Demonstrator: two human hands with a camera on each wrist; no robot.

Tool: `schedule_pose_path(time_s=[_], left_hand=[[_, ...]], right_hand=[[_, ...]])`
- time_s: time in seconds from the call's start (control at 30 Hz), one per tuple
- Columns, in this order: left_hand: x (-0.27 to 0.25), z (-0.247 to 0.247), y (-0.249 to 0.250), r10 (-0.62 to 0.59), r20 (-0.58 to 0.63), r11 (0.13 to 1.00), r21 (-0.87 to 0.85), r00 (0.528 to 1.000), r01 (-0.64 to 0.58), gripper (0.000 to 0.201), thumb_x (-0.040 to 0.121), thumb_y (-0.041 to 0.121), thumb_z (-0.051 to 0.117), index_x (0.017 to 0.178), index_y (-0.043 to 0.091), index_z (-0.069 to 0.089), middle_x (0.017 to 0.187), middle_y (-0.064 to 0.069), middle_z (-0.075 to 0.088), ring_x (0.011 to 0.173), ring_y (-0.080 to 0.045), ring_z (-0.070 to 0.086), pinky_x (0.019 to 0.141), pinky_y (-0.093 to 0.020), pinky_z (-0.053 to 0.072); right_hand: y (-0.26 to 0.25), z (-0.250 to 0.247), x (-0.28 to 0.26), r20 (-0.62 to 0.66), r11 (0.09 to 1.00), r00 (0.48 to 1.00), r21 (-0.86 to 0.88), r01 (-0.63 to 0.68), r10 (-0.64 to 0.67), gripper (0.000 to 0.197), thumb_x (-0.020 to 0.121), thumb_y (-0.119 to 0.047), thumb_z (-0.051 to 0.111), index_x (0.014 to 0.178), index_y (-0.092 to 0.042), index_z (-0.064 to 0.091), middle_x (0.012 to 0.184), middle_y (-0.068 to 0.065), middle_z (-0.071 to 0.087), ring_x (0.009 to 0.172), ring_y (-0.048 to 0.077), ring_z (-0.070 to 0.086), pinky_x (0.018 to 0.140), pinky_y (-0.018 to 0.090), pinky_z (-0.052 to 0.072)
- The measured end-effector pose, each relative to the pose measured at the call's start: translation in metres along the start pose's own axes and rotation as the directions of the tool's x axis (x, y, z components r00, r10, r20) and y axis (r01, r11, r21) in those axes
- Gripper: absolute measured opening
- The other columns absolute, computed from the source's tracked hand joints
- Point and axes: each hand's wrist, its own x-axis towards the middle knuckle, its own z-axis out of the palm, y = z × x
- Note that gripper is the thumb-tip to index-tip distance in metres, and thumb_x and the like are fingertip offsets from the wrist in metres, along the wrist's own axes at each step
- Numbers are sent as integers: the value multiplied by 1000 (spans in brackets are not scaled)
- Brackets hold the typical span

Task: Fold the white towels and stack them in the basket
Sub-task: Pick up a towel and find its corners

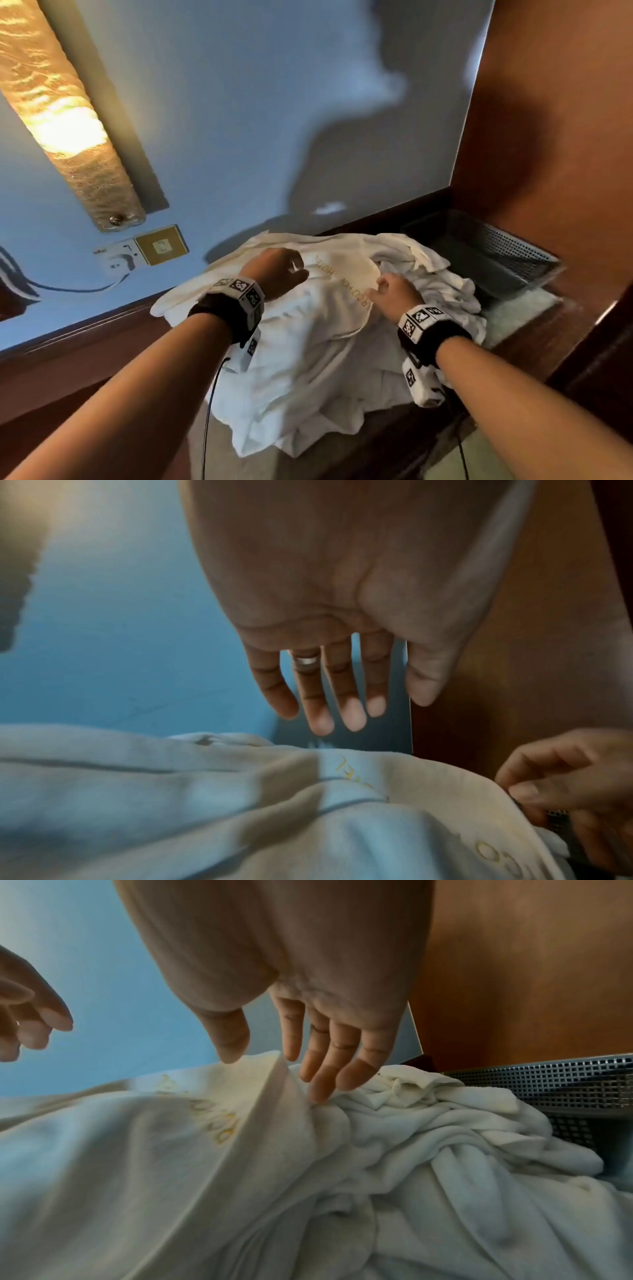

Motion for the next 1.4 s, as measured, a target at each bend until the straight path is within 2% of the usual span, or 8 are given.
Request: schedule_pose_path(time_s=[0.27,0.37,0.47,0.6,0.73,0.97,1.17,1.4], left_hand=[[90,38,33,2,71,995,103,997,-9,35,93,41,63,125,28,64,123,0,65,113,-24,61,96,-43,51],[119,51,46,40,156,981,180,987,-68,50,94,33,58,143,37,49,141,0,55,132,-27,48,104,-46,46],[139,61,56,39,279,976,196,959,-97,68,90,16,52,149,47,37,146,-5,50,138,-29,38,109,-45,39],[146,56,61,49,258,980,172,965,-96,50,91,17,56,139,31,57,139,3,60,129,-24,53,109,-38,40],[133,26,45,38,109,998,42,993,-43,22,92,21,61,110,16,72,101,-8,67,96,-28,61,78,-31,42],[57,-47,5,16,-92,998,-66,996,-22,10,92,21,64,93,13,71,79,-6,60,77,-25,54,69,-26,36],[-58,-103,-50,-52,-239,997,-74,970,35,11,93,22,61,88,20,70,83,-6,66,80,-27,60,71,-30,41],[-248,-180,-146,-125,-356,992,-54,926,113,8,93,26,65,95,20,70,83,-1,61,84,-24,58,78,-28,39]], right_hand=[[10,-14,57,180,998,983,-58,-22,32,50,82,-54,70,114,-17,58,109,0,63,103,24,61,91,37,49],[5,-15,69,284,988,958,-128,84,-44,38,85,-36,70,118,-18,64,112,4,68,98,23,63,86,36,52],[-7,-30,82,251,972,959,-159,173,-130,20,88,-15,64,106,-10,69,98,8,69,89,26,63,75,32,50],[-23,-55,98,195,959,952,-107,262,-238,3,84,-8,63,83,-9,65,80,9,63,78,28,63,69,35,52],[-45,-64,98,135,953,947,-41,301,-293,5,82,-13,66,81,-18,65,69,-3,58,71,20,59,60,25,46],[-100,-47,59,147,903,935,-251,350,-322,25,77,-14,68,59,-19,50,61,-1,52,71,26,55,67,31,46],[-128,-21,-21,84,903,970,-356,242,-227,24,82,-9,58,59,-11,53,62,7,51,69,32,52,54,26,34],[-189,29,-145,-60,934,965,-273,229,-254,13,87,-7,55,86,-12,67,93,19,67,86,36,61,70,29,39]])
